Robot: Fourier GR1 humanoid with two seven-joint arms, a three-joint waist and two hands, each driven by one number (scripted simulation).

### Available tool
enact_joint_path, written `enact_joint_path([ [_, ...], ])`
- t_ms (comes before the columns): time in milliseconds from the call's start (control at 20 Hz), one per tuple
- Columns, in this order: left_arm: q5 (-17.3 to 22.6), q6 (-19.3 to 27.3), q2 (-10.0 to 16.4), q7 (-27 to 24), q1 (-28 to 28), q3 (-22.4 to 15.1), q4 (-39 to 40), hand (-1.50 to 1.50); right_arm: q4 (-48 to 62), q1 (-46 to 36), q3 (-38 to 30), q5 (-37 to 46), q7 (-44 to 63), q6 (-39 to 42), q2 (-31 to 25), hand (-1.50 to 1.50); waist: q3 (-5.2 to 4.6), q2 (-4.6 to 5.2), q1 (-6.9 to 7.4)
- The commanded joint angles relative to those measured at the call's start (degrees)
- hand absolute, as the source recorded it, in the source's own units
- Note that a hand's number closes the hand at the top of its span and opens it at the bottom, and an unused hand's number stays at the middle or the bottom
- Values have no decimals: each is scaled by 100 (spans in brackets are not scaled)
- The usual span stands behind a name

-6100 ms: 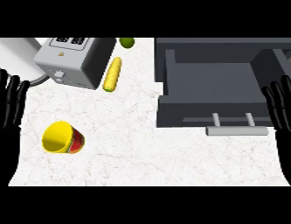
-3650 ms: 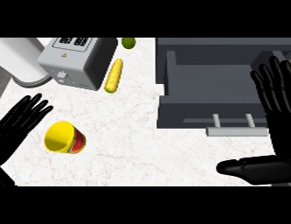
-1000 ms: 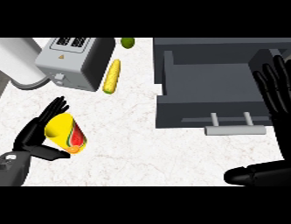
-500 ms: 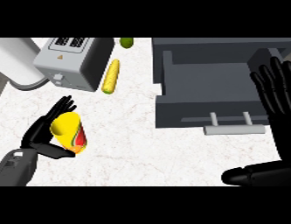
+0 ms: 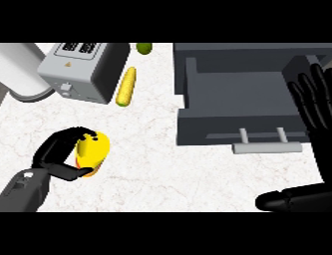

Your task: Pick up the cup, place it into the drawer and close the drawer

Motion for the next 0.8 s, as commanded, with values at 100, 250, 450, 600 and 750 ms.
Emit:
enact_joint_path([
  [100,-73,-785,-170,-1158,178,-211,-33,150,106,-92,152,208,-30,-110,107,-150,-22,19,52],
  [250,508,818,-612,-859,117,501,29,150,21,-15,-207,-129,29,11,-74,-150,-10,-1,65],
  [450,898,2311,-984,-1334,595,1111,-174,150,14,-170,-291,-110,112,-24,-155,-150,-9,-22,177],
  [600,869,2638,-1157,-1378,645,1041,-606,150,-478,148,67,99,314,-131,7,-150,-3,-38,127],
  [750,983,2368,-1110,-1471,658,1056,-816,150,-166,153,-148,-90,95,26,-59,-150,-3,-28,120],
])
